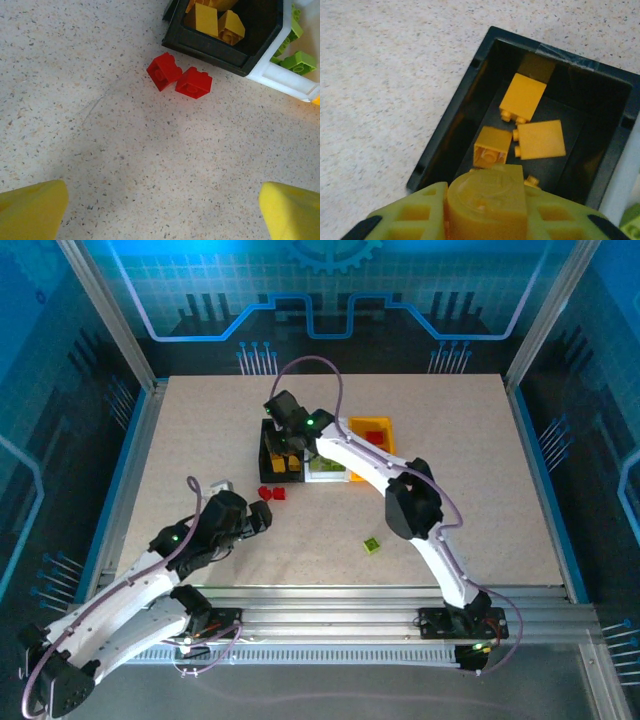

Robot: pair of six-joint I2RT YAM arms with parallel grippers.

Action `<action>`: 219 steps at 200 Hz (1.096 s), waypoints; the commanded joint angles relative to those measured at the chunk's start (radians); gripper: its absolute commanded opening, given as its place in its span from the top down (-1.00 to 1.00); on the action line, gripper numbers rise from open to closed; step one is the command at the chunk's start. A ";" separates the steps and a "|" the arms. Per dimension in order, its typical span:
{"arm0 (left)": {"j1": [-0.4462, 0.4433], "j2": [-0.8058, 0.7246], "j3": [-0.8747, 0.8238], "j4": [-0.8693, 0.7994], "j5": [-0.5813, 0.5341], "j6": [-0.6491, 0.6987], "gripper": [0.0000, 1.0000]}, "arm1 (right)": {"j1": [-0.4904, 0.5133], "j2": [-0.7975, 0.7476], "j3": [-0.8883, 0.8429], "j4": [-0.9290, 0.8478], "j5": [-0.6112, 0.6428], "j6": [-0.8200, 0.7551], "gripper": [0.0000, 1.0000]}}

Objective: Sort the legos into containers by color

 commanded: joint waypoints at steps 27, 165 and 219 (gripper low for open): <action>0.008 -0.026 -0.005 -0.026 0.010 0.001 -0.98 | -0.009 -0.042 0.002 -0.018 -0.052 -0.020 -0.37; 0.024 0.012 -0.070 0.094 0.062 -0.006 -0.98 | 0.016 -0.949 -1.325 -0.080 0.044 0.284 -0.59; 0.025 0.041 -0.077 0.111 0.068 -0.014 -0.98 | 0.007 -0.841 -1.354 -0.023 -0.010 0.252 -0.55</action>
